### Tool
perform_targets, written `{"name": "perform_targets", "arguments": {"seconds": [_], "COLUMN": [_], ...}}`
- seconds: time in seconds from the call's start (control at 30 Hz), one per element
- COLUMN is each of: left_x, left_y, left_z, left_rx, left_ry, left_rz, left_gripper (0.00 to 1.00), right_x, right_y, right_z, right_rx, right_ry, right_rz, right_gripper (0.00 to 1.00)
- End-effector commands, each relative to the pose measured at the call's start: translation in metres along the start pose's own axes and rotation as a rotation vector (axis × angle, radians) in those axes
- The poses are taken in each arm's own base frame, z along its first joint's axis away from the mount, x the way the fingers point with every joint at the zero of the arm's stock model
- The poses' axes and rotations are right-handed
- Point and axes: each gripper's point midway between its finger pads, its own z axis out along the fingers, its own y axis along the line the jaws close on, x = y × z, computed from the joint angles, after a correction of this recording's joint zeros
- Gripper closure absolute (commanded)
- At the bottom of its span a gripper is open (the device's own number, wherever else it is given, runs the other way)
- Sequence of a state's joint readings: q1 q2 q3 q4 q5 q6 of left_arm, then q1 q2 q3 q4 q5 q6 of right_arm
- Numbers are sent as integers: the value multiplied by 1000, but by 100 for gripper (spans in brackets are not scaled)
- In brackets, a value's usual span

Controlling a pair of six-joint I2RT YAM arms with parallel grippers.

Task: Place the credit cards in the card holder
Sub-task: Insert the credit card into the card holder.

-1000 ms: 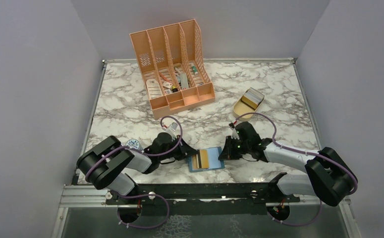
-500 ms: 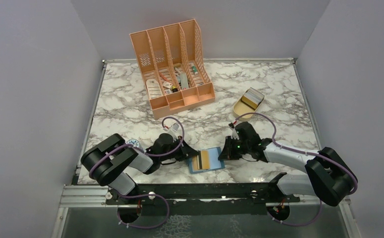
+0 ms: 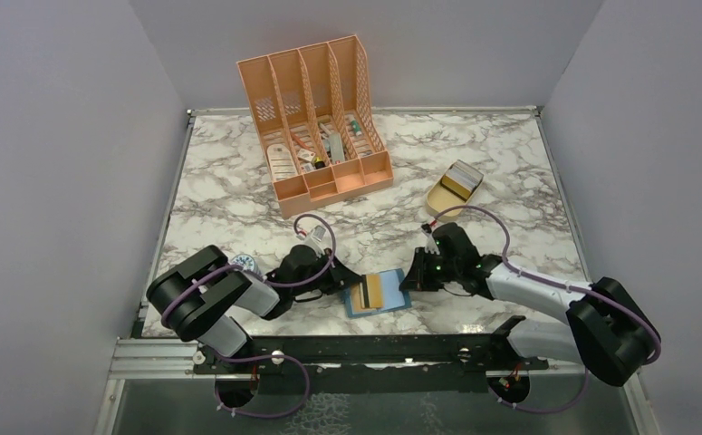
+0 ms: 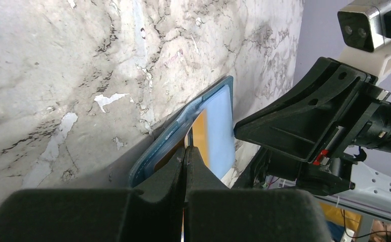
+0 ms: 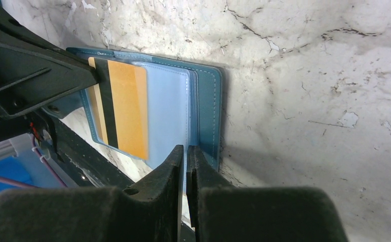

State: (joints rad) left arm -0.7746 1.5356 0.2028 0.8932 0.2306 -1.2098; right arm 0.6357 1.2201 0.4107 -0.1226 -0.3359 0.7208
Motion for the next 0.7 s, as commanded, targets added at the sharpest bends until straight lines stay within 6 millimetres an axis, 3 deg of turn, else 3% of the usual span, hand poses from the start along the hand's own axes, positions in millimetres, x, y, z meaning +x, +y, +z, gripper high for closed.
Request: {"name": "perform_targets", "arguments": {"seconds": [0.0,0.57,0.67], "left_x": [-6,5,3], "left_y": [2,-6,-10], "left_z": [-4,4,3], "left_rx": [-5,4,16], "left_ry": [-57,-37,-41], "left_rz": [3,23,35], "left_gripper": [100,100,82], "right_x": [0,4,2], "right_y": [-5,-2,-2], "right_z": [-3,-2,-4], "right_rx": [30,-3,0], "right_ry": [-32,-41,-45], "right_rz": [28,72,68], "right_gripper": [92,92,91]}}
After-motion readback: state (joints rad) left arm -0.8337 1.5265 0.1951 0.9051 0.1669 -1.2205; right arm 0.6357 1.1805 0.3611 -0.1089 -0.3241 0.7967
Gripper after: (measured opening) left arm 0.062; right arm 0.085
